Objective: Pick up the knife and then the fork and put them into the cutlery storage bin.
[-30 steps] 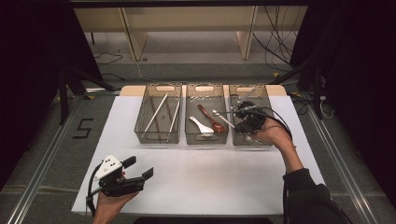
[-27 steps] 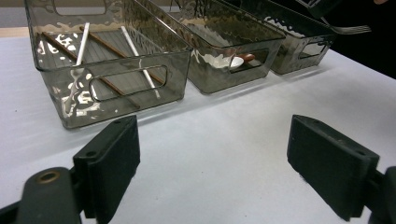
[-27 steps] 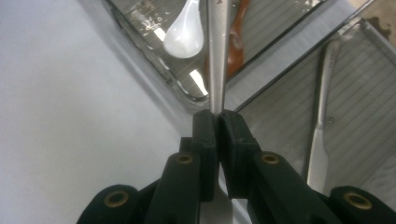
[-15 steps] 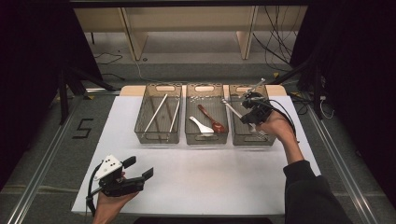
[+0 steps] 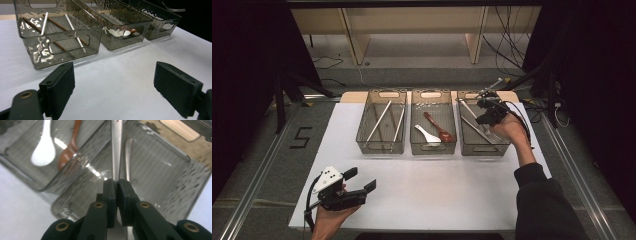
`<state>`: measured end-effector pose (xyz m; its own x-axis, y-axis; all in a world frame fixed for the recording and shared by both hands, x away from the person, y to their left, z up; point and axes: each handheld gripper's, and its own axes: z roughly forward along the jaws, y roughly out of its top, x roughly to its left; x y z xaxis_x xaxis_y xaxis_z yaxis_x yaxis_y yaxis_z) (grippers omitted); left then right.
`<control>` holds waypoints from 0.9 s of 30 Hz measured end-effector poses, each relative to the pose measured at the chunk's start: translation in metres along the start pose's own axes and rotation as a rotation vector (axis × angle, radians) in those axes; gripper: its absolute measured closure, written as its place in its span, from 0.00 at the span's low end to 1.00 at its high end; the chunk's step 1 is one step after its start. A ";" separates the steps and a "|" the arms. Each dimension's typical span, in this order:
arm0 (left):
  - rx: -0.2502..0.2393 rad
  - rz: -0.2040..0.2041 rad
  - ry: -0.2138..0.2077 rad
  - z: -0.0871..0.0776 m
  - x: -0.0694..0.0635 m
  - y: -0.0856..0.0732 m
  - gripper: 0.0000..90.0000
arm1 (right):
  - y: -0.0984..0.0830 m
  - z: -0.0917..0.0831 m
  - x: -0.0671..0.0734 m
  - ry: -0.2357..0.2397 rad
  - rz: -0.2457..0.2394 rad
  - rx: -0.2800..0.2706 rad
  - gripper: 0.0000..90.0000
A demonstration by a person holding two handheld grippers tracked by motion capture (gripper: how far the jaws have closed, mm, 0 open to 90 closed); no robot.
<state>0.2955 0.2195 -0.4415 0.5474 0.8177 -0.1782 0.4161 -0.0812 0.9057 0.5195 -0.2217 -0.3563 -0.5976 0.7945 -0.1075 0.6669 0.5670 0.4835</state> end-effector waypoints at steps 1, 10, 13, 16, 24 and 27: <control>-0.001 -0.003 0.000 0.000 0.000 0.000 0.19 | 0.000 0.001 -0.002 -0.002 0.008 0.002 0.95; -0.001 -0.003 -0.001 0.000 0.000 0.000 0.19 | -0.002 0.007 -0.011 -0.025 0.038 0.005 0.95; -0.001 -0.003 0.000 0.000 0.000 0.000 0.19 | -0.001 0.009 -0.013 -0.034 0.054 0.000 0.95; -0.001 -0.003 -0.001 0.000 0.000 0.000 0.19 | -0.001 0.010 -0.016 -0.041 0.067 -0.002 0.95; -0.002 -0.004 -0.001 0.000 0.000 0.000 0.19 | -0.002 0.017 -0.019 -0.054 0.090 0.002 0.94; -0.002 -0.006 0.000 0.000 0.000 0.000 0.19 | -0.002 0.020 -0.019 -0.054 0.094 0.008 0.94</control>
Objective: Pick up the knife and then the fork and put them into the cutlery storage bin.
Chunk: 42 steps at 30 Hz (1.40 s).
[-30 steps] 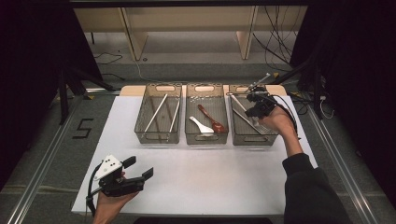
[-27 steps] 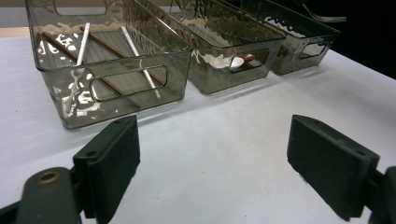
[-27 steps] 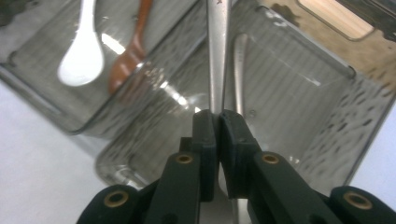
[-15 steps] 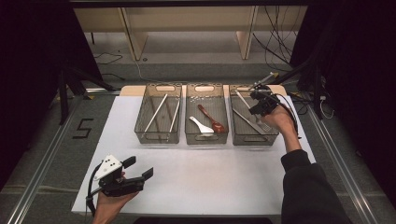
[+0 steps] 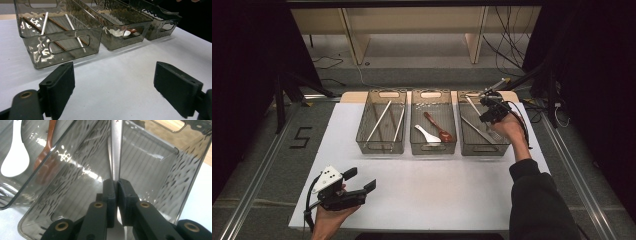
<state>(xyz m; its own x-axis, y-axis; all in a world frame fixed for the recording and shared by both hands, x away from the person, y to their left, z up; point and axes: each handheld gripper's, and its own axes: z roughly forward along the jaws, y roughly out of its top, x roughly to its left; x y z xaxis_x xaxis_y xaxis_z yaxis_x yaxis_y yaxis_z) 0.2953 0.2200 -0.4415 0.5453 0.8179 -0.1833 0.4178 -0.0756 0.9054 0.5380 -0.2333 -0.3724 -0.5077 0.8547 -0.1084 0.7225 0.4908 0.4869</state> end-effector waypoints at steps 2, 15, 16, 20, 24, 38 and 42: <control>0.000 0.000 -0.001 0.000 0.000 0.000 0.19 | -0.001 0.002 0.000 0.001 -0.001 0.009 0.94; 0.000 -0.001 0.001 0.000 0.000 0.000 0.19 | -0.002 0.010 0.001 -0.001 0.016 0.030 0.94; -0.001 -0.002 0.001 0.000 0.000 0.000 0.19 | -0.002 0.011 0.001 -0.005 0.015 0.030 0.93; 0.000 0.000 0.000 0.000 0.000 0.000 0.19 | -0.003 0.012 -0.001 0.021 0.043 0.014 0.81; 0.002 0.001 -0.001 0.000 0.000 0.000 0.19 | -0.001 0.007 0.002 0.035 0.038 -0.011 0.74; 0.006 0.000 -0.002 0.001 0.000 0.000 0.19 | -0.010 0.001 0.015 0.107 0.049 -0.078 0.55; 0.005 -0.001 -0.001 0.001 -0.001 0.000 0.19 | -0.014 -0.006 0.024 0.121 0.042 -0.123 0.50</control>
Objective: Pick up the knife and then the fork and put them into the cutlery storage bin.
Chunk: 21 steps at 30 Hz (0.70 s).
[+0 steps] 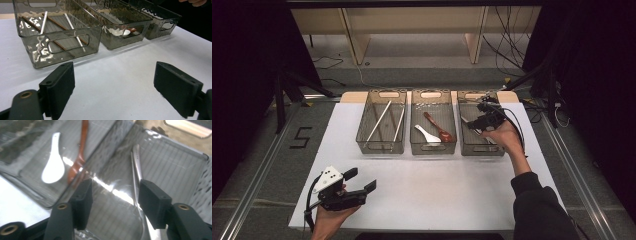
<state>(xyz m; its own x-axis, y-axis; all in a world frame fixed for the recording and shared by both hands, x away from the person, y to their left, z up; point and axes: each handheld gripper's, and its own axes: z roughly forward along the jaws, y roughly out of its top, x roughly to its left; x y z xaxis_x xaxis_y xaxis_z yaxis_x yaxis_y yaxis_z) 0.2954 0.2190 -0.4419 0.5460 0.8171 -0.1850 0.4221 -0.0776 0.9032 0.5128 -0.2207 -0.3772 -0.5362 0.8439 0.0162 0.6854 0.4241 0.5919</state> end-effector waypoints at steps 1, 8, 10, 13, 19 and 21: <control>0.001 0.000 0.001 0.000 0.000 0.000 0.19 | -0.001 -0.002 0.003 0.005 -0.001 -0.015 0.49; 0.006 0.003 -0.002 0.001 0.000 0.000 0.19 | -0.016 -0.018 0.021 0.048 -0.019 -0.119 0.44; 0.009 0.003 -0.002 0.001 0.001 0.000 0.19 | -0.021 -0.021 0.024 0.056 -0.012 -0.138 0.43; 0.011 0.001 -0.003 0.001 0.000 -0.001 0.19 | -0.029 -0.026 0.029 0.069 -0.011 -0.169 0.42; 0.014 0.005 -0.004 0.002 -0.001 -0.001 0.19 | -0.044 -0.035 0.042 0.088 -0.018 -0.215 0.39; 0.017 0.007 -0.005 0.002 -0.001 -0.001 0.19 | -0.049 -0.036 0.045 0.099 -0.019 -0.225 0.39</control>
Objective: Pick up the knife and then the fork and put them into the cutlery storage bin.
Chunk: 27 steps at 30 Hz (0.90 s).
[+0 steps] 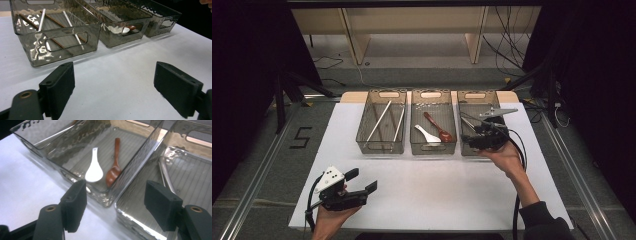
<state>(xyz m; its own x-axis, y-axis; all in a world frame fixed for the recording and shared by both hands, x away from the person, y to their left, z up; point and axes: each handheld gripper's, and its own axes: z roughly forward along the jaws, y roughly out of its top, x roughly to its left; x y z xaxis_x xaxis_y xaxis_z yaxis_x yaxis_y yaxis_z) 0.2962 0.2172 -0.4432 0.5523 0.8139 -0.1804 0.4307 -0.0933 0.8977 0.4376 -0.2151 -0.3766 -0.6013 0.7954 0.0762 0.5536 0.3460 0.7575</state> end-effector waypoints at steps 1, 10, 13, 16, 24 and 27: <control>0.000 0.000 0.000 0.000 0.000 0.000 0.19 | -0.002 -0.001 0.002 0.002 0.000 -0.005 0.39; 0.003 -0.002 -0.003 0.001 -0.001 0.000 0.19 | -0.017 -0.007 0.017 0.032 -0.002 -0.054 0.37; 0.010 0.000 -0.003 0.001 -0.001 -0.001 0.19 | -0.021 -0.010 0.022 0.039 -0.010 -0.062 0.37; 0.013 0.001 -0.004 0.001 -0.001 -0.001 0.18 | -0.025 -0.013 0.026 0.041 -0.018 -0.077 0.37; 0.014 0.001 -0.006 0.002 -0.001 -0.001 0.18 | -0.034 -0.018 0.033 0.061 -0.017 -0.112 0.36; 0.015 -0.001 -0.008 0.002 -0.001 -0.001 0.18 | -0.037 -0.020 0.036 0.073 -0.019 -0.124 0.35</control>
<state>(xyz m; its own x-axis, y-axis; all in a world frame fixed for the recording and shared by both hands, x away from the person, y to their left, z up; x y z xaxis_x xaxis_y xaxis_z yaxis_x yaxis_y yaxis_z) 0.2964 0.2153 -0.4443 0.5575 0.8093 -0.1849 0.4417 -0.1006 0.8915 0.3835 -0.2097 -0.3889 -0.6535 0.7496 0.1048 0.4690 0.2923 0.8334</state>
